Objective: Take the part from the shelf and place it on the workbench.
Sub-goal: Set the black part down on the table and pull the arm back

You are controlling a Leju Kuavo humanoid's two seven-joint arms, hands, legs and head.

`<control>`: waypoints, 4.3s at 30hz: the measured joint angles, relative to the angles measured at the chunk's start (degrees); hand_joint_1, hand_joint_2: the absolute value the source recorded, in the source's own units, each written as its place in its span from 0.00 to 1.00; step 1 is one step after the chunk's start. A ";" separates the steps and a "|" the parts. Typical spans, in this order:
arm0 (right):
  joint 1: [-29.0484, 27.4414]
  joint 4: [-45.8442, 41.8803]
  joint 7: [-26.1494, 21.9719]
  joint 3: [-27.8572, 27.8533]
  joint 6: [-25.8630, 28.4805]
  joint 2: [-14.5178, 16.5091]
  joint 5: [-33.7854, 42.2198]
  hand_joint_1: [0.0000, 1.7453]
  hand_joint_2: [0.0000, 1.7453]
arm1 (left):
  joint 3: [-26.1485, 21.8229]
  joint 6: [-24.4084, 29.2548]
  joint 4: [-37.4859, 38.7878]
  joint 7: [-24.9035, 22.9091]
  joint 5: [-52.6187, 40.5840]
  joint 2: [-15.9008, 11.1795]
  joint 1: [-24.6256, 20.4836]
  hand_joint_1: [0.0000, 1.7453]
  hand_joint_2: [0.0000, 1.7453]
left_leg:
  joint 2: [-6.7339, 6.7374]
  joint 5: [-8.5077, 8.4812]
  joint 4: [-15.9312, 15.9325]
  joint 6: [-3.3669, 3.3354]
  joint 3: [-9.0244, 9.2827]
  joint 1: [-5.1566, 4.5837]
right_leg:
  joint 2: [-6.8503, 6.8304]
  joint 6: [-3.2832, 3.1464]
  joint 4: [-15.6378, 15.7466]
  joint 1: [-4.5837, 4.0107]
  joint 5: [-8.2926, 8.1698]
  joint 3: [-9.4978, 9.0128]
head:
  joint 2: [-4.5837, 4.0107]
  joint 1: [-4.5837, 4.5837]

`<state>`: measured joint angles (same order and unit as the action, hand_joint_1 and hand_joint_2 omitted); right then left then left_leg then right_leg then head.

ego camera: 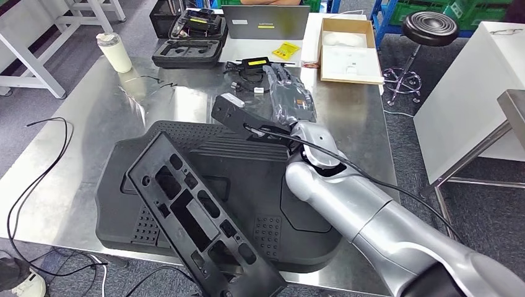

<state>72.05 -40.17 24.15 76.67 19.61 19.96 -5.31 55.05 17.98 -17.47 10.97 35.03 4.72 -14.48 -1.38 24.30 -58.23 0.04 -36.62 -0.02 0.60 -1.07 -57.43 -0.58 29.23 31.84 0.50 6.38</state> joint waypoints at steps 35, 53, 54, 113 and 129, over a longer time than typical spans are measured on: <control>-6.88 -12.25 -22.45 -13.24 14.94 -5.54 -3.85 0.00 1.00 | -2.32 1.15 0.07 2.23 0.66 0.10 1.30 0.00 0.00 | 0.00 0.00 -0.01 0.00 0.09 0.00 | 0.00 0.00 0.03 0.02 0.00 -0.05 | -0.01 0.00; -27.40 -59.84 -27.48 -35.73 20.47 -21.64 -14.99 0.00 1.00 | -5.23 3.08 0.35 5.96 4.63 -0.57 5.11 0.00 0.00 | 0.06 0.17 -0.02 -0.15 0.34 -0.04 | 0.06 0.07 0.17 0.05 0.04 -0.32 | 0.00 0.00; -28.38 -61.79 -27.56 -36.42 20.47 -22.16 -15.52 0.00 1.00 | -5.30 3.09 0.38 5.99 4.68 -0.58 5.21 0.00 0.00 | 0.06 0.18 -0.02 -0.14 0.34 -0.04 | 0.05 0.07 0.17 0.05 0.04 -0.33 | 0.01 -0.01; -72.07 -78.88 -42.79 -85.99 20.40 -13.99 -9.03 0.00 1.00 | -6.18 4.82 0.92 5.30 12.71 -0.61 7.51 0.00 0.00 | 0.03 0.50 -0.01 -0.27 0.45 -0.09 | 0.02 0.31 0.26 0.09 0.29 -0.52 | -0.01 -0.01; -72.92 -75.50 -46.29 -89.89 20.04 -12.11 -9.54 0.00 1.00 | -4.60 5.85 0.90 5.65 15.46 -0.83 7.13 0.00 0.00 | 0.03 0.54 -0.01 -0.30 0.54 -0.13 | 0.01 0.36 0.26 0.10 0.33 -0.67 | 0.00 -0.01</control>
<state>-0.88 -115.67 -22.14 -13.21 39.65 7.84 -14.86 50.46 23.83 -16.57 16.62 50.49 3.89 -7.35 -1.36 24.84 -58.25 -0.26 -36.08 -0.14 0.60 -0.71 -57.17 -0.48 29.56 31.17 0.50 6.37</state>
